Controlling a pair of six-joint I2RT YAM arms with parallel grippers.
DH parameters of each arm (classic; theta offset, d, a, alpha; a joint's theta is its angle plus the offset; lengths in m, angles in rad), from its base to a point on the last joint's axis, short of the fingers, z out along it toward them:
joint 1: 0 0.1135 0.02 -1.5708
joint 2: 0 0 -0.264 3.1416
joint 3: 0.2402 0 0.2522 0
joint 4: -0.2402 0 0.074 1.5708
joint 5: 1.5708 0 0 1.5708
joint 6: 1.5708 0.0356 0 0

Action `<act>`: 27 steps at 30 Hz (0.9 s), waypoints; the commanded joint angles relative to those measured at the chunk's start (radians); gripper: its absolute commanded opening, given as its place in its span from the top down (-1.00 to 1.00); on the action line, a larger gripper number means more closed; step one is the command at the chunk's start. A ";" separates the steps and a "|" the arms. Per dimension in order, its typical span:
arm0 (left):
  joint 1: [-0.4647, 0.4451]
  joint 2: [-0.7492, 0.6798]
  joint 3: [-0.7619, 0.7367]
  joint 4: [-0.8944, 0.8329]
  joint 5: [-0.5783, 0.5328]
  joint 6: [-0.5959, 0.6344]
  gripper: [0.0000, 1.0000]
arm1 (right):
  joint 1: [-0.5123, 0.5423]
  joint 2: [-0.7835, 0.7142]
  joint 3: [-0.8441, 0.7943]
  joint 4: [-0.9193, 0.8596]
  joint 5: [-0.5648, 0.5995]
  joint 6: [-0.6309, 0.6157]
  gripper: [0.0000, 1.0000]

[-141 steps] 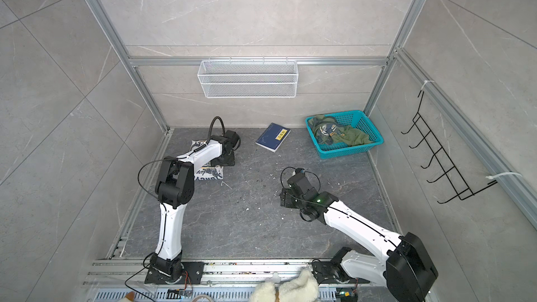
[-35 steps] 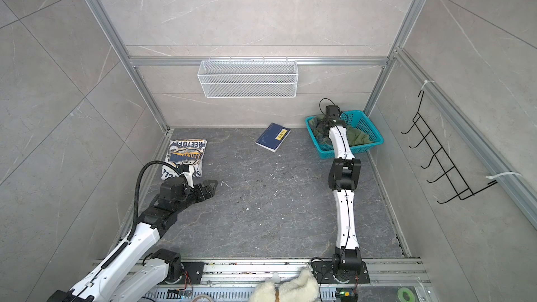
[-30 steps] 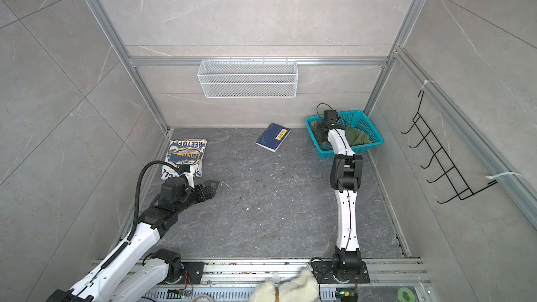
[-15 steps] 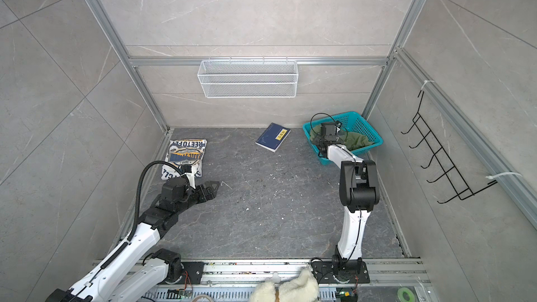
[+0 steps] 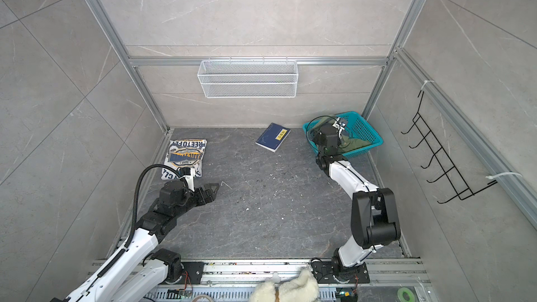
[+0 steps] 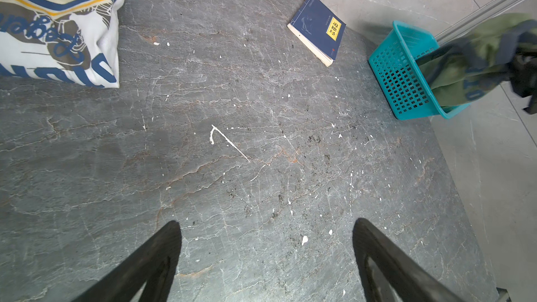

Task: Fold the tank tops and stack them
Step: 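Grasp the green tank top in the teal basket with the right gripper, then lift the green tank top out and lay it on the table with the right gripper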

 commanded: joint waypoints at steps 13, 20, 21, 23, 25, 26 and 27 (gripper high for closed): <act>-0.008 -0.024 -0.021 0.027 0.057 -0.011 -0.89 | 0.242 -0.225 -0.057 0.027 0.253 -0.096 1.00; -0.008 -0.069 -0.018 -0.024 0.011 -0.036 -0.90 | 0.296 -0.273 0.220 -0.259 0.215 -0.197 1.00; -0.007 -0.069 -0.015 -0.027 0.011 -0.039 -0.91 | 0.296 -0.274 0.276 -0.307 0.167 -0.199 1.00; -0.008 -0.070 -0.013 -0.032 0.012 -0.044 -0.90 | 0.302 -0.264 0.389 -0.415 0.077 -0.201 1.00; -0.008 -0.075 -0.011 -0.039 0.011 -0.044 -0.91 | 0.324 -0.243 0.509 -0.535 0.007 -0.205 1.00; -0.008 -0.078 -0.009 -0.045 0.010 -0.042 -0.90 | 0.344 -0.238 0.544 -0.573 -0.002 -0.215 1.00; -0.008 -0.084 -0.005 -0.054 0.001 -0.039 -0.90 | 0.372 -0.238 0.570 -0.602 -0.004 -0.228 1.00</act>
